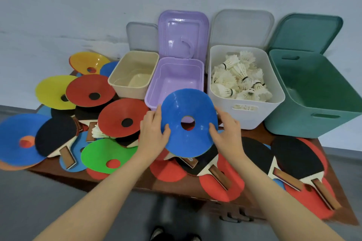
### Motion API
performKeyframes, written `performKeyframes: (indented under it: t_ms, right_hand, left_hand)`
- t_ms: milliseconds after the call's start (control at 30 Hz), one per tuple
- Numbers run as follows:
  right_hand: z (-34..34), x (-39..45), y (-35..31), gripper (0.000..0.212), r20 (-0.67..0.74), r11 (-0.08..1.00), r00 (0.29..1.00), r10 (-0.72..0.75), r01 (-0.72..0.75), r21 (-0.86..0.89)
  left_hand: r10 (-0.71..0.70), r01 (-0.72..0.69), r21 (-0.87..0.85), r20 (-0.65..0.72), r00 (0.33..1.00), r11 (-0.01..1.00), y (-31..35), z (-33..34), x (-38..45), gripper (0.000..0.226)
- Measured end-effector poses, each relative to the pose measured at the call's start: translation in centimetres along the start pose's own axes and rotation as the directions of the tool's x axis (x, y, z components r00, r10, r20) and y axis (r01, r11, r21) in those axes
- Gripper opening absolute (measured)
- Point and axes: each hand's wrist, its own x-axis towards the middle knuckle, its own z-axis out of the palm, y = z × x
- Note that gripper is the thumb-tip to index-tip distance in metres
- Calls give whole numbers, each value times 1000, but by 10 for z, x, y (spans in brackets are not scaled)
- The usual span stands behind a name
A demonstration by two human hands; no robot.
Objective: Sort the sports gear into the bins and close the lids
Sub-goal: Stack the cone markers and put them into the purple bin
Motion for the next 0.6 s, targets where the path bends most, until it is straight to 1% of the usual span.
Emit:
performKeyframes:
  t_ms: [100,267,400,467,600]
  right_hand:
    - [6,24,-6,58,-13,998,999,-39,39,-46]
    - [26,63,-10,55,6,966,999,-41,42,-254]
    - [47,94,-12,55,-6,931,998,-63,57,-361]
    - [62,111,-15,56,-10,917,1000,-21,16,-399]
    - [94,144,-12,57,9,874,992,130,-110,-473]
  left_hand:
    - [-17,18,34,-9,1000,999,-1,-13,21,63]
    - [-8,8,52,-4,1000,999,-17,-25,68,63]
    - [0,-1,66,16,1000,998,-34,-25,113,62]
    - [2,-7,111,46,999,994,-40,-18,137,62]
    - [7,-32,189,128,992,981,-54,-1,182,61]
